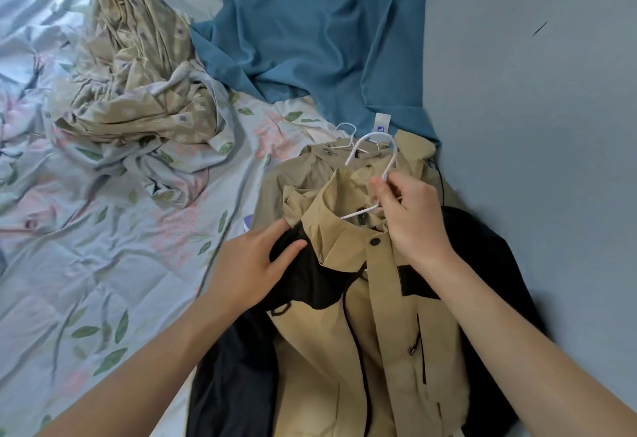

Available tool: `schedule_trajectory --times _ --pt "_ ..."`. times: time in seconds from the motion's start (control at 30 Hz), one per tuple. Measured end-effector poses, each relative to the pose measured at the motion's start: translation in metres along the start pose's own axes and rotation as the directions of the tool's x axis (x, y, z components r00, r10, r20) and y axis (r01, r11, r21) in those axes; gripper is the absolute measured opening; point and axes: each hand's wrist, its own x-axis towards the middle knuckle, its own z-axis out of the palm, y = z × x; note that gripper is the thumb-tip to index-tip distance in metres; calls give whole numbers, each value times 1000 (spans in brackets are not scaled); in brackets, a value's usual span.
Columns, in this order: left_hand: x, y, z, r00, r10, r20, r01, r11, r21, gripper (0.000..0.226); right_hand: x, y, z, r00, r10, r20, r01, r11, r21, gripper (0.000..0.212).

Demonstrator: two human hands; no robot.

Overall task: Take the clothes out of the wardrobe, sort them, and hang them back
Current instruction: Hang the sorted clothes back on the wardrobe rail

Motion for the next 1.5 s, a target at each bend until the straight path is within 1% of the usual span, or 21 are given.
schedule_trajectory --times 0.03,0.13,0.17,0.2,0.27,0.3,0.33,0.4,0.47,0.5,0.6,0.67,0.77,0.87,0.97,1.07,1.17,1.27,1.37,1.4,1.5 --pt "2 1 0 1000 -16 -1 16 1000 5 30 -3 -4 3 1000 -12 25 12 1000 -1 38" --pt "9 8 2 998 -44 34 45 998 -41 62 -11 -9 13 998 -40 39 40 999 -19 35" --pt "12 9 5 998 -33 55 35 999 -36 63 -11 -7 15 998 -48 33 48 999 -13 35" --pt "14 9 8 997 -4 74 6 1000 -24 55 -10 -5 17 998 -51 32 51 999 -4 35" --pt "18 7 16 996 52 73 -52 999 2 21 -5 3 17 997 -38 60 36 999 37 35" --pt "21 5 19 996 53 71 -53 999 -6 19 0 8 14 997 -33 73 27 997 78 34" --pt "23 0 25 996 55 66 -55 998 -4 26 8 16 9 997 -35 68 28 994 103 31" --pt "26 -10 33 997 58 58 -59 998 10 36 28 38 -5 1000 -19 -2 19 996 84 25" --pt "30 -20 40 995 74 64 -76 997 31 42 55 69 -23 995 90 -48 -90 996 10 18" --pt "34 -23 43 995 75 70 -78 996 35 43 68 88 -31 984 175 -31 -176 983 -56 16" --pt "51 -33 53 994 81 80 -86 995 59 43 93 141 -50 891 439 115 -401 881 -252 38" --pt "64 -40 61 992 88 93 -96 992 87 43 101 168 -56 836 509 203 -427 837 -343 46" --pt "81 -50 69 990 95 102 -108 985 131 44 110 193 -54 808 518 281 -387 826 -409 51" --pt "101 -52 75 989 118 86 -131 976 174 31 127 207 -44 823 483 299 -347 844 -409 51" --pt "120 -55 82 994 68 90 -88 968 235 25 149 218 -34 834 457 308 -303 847 -437 58" --pt "127 -60 94 993 33 109 -62 960 274 24 166 224 -25 816 481 321 -327 842 -430 59" --pt "127 -63 102 991 -17 133 -26 949 314 29 176 223 -24 820 481 309 -341 845 -411 48" --pt "128 -64 104 984 -54 171 -16 924 381 32 180 219 -26 852 412 324 -258 868 -424 29" --pt "129 -63 99 974 -46 223 -44 923 383 29 188 206 -28 847 396 355 -212 864 -458 15" --pt "128 -62 97 972 -36 230 -54 926 374 28 191 200 -27 843 397 362 -222 871 -438 14" --pt "122 -61 86 976 -11 218 -66 937 343 25 197 180 -25 833 414 367 -257 877 -405 31"
